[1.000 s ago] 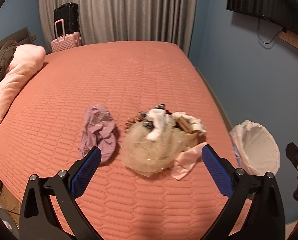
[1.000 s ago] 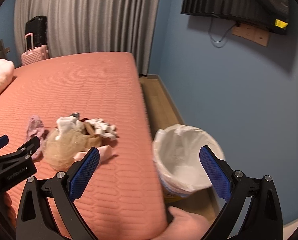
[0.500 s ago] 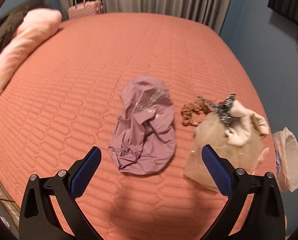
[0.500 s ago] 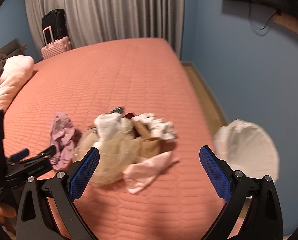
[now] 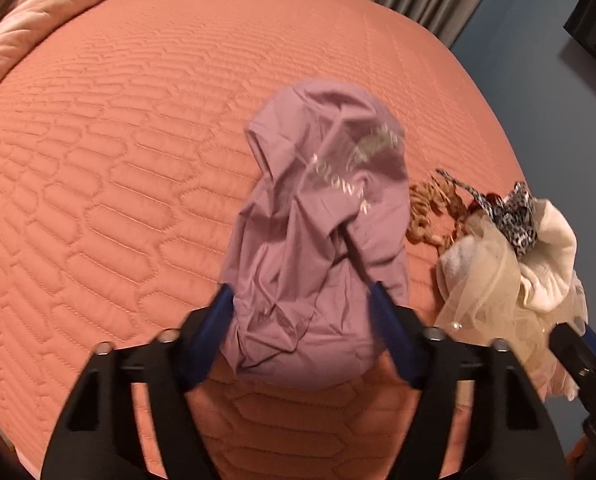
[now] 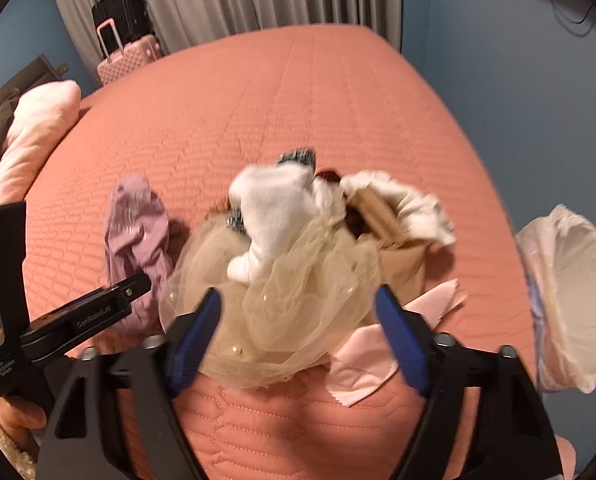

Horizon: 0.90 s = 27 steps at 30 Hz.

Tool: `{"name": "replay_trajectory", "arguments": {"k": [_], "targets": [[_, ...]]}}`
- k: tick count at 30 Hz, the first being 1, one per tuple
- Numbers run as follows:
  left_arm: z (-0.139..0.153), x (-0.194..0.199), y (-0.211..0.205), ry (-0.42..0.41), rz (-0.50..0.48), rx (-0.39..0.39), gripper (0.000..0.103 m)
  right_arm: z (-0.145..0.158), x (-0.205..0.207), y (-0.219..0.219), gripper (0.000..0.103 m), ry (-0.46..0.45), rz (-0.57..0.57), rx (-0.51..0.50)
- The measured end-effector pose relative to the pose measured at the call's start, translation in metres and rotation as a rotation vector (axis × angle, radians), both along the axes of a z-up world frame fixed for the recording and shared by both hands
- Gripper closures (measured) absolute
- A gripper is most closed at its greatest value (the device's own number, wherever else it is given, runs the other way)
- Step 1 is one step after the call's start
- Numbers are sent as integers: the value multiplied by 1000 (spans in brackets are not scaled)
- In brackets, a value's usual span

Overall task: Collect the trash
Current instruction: 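Reach the left tool to the beige mesh bag and close on it, then carry the mesh bag with the left tool over the wastebasket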

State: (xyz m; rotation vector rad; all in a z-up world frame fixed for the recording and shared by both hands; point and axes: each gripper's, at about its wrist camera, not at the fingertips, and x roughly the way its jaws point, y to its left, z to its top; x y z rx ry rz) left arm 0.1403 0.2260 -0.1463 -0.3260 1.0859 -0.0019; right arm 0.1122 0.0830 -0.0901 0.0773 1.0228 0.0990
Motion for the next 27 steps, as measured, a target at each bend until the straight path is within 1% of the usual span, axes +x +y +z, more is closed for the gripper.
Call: {"name": "replay_trajectory", "arguments": {"k": [1, 2, 3, 4, 5, 6, 8, 10, 12, 14, 20, 25, 27], "targets": [[-1, -1, -2, 6, -3, -12, 57, -5, 1, 1, 55, 18, 7, 7], [-2, -4, -3, 5, -5, -16, 62, -10, 1, 2, 62, 36, 15, 18], [-2, -5, -4, 2, -8, -21, 75, -13, 1, 3, 77, 47, 21, 25], [-1, -8, -6, 1, -13, -30, 83, -16, 0, 3, 87, 60, 28, 40], [0, -9, -6, -2, -14, -34, 89, -17, -1, 3, 91, 65, 32, 50], [1, -11, -5, -10, -14, -42, 91, -17, -3, 4, 95, 65, 35, 57], [11, -17, -7, -31, -20, -53, 95, -11, -7, 3, 97, 46, 41, 65], [26, -25, -10, -62, -32, -56, 95, 0, -11, 2, 99, 13, 47, 73], [40, -31, -12, -92, -42, -62, 96, 16, -15, -1, 99, -18, 50, 90], [60, -35, -14, -128, -56, -69, 96, 37, -19, -5, 99, -62, 49, 117], [125, -57, -30, -247, -112, -75, 97, 100, -30, -20, 99, -197, 45, 155], [181, -75, -53, -349, -171, -72, 97, 151, -38, -41, 99, -298, 44, 161], [194, -70, -62, -381, -189, -70, 97, 169, -40, -51, 99, -335, 36, 165]]}}
